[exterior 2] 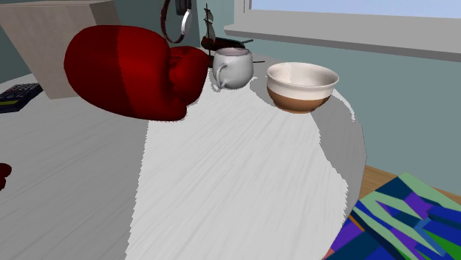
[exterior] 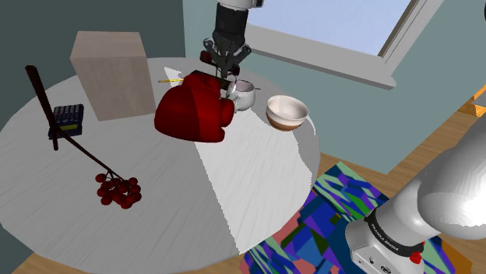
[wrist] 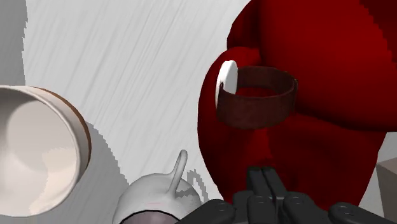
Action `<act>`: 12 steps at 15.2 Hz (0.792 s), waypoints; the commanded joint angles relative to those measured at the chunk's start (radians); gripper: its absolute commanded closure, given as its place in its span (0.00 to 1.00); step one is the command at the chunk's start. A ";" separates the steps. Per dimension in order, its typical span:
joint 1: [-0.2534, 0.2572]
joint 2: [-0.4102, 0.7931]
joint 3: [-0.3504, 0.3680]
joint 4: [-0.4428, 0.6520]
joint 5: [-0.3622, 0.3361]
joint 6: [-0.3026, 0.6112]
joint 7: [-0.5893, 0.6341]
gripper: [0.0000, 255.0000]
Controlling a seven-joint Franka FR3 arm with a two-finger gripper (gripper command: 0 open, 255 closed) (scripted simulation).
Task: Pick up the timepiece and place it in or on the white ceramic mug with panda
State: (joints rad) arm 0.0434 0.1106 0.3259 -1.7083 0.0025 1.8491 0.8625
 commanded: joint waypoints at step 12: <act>-0.001 -0.102 0.010 -0.098 0.137 -0.043 0.029 0.00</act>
State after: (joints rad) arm 0.0418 0.0090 0.3357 -1.7948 0.1387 1.7953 0.8926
